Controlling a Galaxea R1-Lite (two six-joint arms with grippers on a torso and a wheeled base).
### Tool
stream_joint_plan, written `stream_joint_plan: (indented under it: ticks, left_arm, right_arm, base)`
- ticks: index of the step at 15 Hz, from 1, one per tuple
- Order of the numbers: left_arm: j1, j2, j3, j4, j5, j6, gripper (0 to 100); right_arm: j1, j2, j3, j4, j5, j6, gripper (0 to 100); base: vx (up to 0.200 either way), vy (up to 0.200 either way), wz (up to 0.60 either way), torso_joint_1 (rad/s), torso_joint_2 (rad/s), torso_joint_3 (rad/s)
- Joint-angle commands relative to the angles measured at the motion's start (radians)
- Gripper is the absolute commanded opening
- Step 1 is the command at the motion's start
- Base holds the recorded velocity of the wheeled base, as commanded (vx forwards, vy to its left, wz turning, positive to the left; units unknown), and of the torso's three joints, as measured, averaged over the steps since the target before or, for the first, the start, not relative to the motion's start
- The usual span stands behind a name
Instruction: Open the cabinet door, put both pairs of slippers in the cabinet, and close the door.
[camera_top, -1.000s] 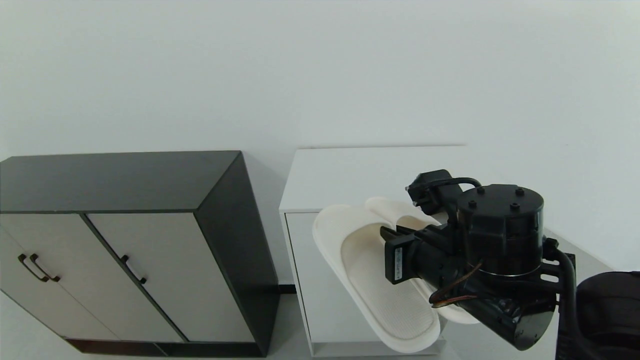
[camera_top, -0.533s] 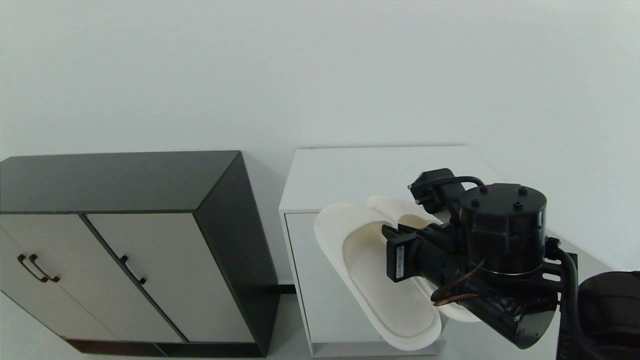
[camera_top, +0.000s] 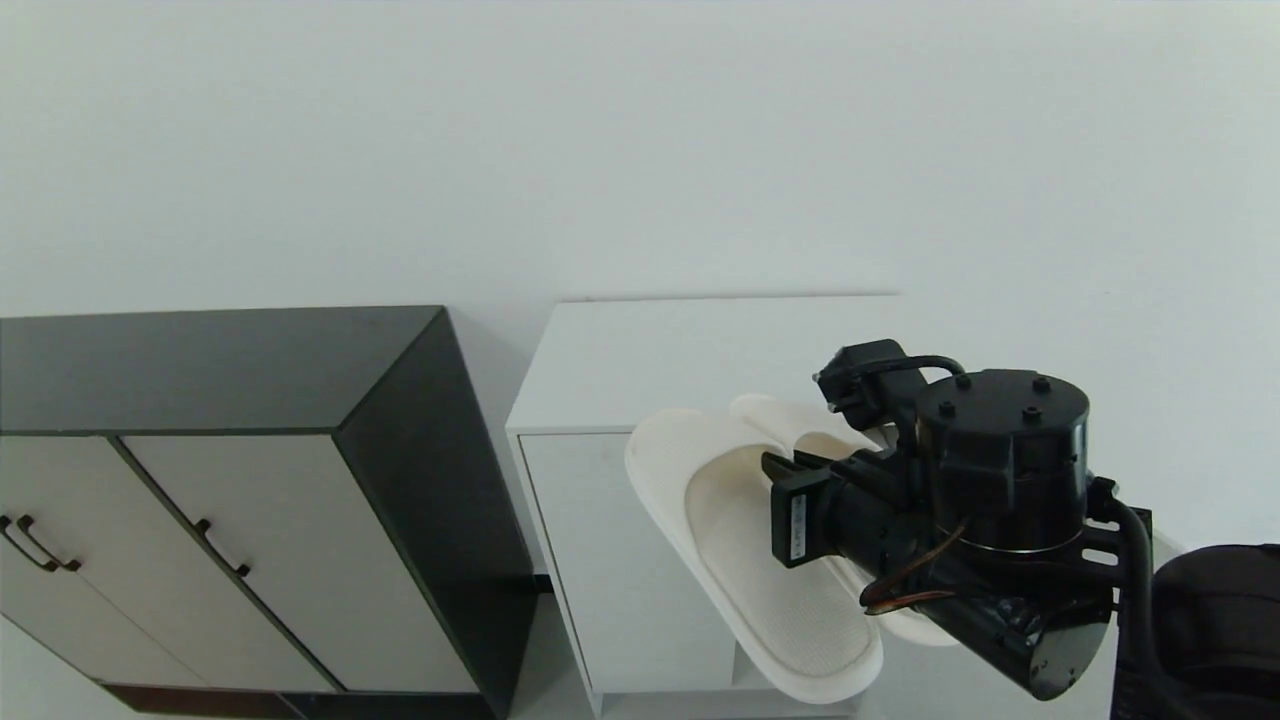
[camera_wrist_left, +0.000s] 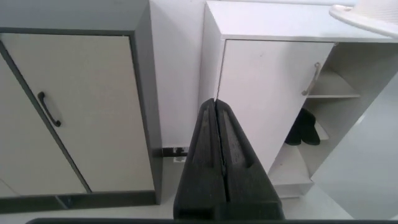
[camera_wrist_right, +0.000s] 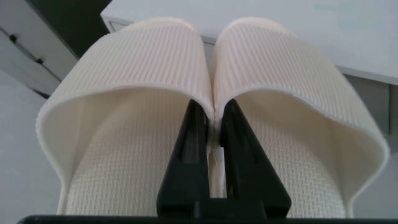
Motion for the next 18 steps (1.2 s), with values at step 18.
stream_joint_plan:
  ticks: [18]
  left_arm:
    - [0.0, 0.0, 0.0, 0.0, 0.0, -0.005, 0]
  right_arm:
    - [-0.001, -0.004, 0.049, -0.012, -0.006, -0.026, 0]
  base:
    - [0.0, -0.078, 0.0, 0.001, 0.0, 0.001]
